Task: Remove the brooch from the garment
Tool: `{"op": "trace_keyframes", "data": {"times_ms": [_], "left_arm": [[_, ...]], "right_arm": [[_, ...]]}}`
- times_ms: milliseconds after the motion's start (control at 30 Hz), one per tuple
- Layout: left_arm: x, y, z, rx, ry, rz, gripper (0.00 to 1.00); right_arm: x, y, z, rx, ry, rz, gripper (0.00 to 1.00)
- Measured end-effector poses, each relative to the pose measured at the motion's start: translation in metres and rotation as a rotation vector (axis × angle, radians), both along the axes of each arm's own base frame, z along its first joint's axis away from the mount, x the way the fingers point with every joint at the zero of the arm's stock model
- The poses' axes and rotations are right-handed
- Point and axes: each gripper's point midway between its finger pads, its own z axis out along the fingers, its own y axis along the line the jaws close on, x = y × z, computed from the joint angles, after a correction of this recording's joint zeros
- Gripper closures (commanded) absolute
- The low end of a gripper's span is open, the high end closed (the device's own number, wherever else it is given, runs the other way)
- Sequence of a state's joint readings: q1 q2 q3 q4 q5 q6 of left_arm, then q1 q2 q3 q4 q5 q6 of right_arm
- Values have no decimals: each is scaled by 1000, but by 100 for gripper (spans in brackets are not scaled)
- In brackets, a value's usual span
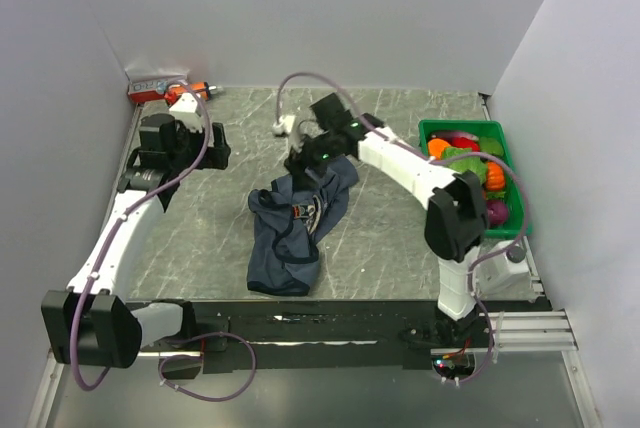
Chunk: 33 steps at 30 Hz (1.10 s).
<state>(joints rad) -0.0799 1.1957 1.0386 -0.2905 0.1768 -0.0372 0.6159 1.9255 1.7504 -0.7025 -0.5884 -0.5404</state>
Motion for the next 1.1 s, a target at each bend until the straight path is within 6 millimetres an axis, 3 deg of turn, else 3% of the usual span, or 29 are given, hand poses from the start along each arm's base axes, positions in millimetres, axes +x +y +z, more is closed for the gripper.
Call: {"op": "trace_keyframes", "data": {"times_ms": [200,467,767,867,900,967,1000,1100], "left_arm": [[-6,13,-1,-133,63,171,1],[-6,22,-12,-182,127,274,1],[-13,63,-18,-216,150,419,1],[-20,74,-20,-216,151,456,1],[-23,75,-21,-216,151,459,1],[-28,75,-24,-219,157,461,2],[-30,74,-25,-222,158,462,2],[-33,72,-29,-234,166,458,2]], "right_arm": [[-30,35,-37,5,95,126,19],[-17,61,-47,90,112,85,16],[-17,87,-102,61,211,61,18],[-19,93,-112,57,242,45,32],[-18,95,-114,60,249,40,45],[-16,101,-114,72,250,34,56],[-15,103,-112,78,258,28,72],[-8,113,-96,109,256,8,100]]}}
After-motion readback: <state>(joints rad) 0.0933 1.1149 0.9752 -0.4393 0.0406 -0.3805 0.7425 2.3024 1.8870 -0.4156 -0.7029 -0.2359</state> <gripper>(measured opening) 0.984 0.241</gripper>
